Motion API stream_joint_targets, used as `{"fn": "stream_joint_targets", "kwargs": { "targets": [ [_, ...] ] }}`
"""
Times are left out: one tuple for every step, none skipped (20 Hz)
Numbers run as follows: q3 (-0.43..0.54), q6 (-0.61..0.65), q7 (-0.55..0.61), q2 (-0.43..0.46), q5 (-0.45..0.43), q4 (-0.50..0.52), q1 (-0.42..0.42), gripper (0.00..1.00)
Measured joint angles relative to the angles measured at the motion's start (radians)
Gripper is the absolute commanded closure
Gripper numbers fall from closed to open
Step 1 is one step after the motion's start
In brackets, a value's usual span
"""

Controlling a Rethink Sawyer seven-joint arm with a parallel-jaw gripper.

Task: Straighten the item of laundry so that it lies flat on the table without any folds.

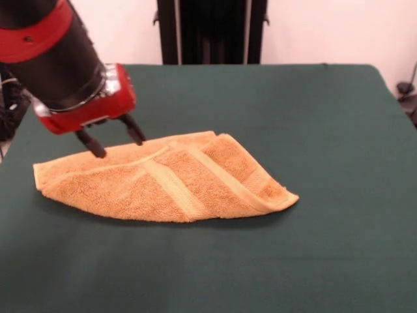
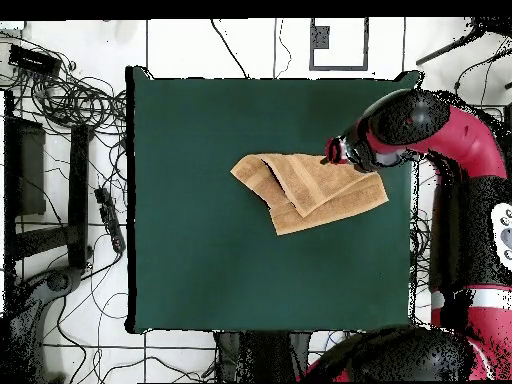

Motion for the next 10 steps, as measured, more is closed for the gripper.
{"fn": "stream_joint_targets", "kwargs": {
  "targets": [
    [-0.003, -0.006, 0.005, 0.001, 0.012, 0.007, 0.003, 0.0],
    [-0.006, -0.015, 0.01, 0.002, 0.029, 0.017, 0.005, 0.0],
    [-0.007, -0.02, 0.013, 0.003, 0.038, 0.022, 0.006, 0.0],
    [-0.009, -0.029, 0.018, 0.006, 0.057, 0.031, 0.008, 0.0],
    [-0.01, -0.031, 0.02, 0.008, 0.064, 0.034, 0.008, 0.0],
    [-0.011, -0.032, 0.024, 0.01, 0.074, 0.038, 0.008, 0.0],
    [-0.012, -0.032, 0.028, 0.012, 0.085, 0.041, 0.008, 0.0],
    [-0.014, -0.032, 0.03, 0.013, 0.094, 0.043, 0.008, 0.0],
    [-0.02, -0.032, 0.034, 0.013, 0.112, 0.045, 0.009, 0.0],
    [-0.022, -0.032, 0.034, 0.013, 0.116, 0.045, 0.009, 0.0]
  ]
}}
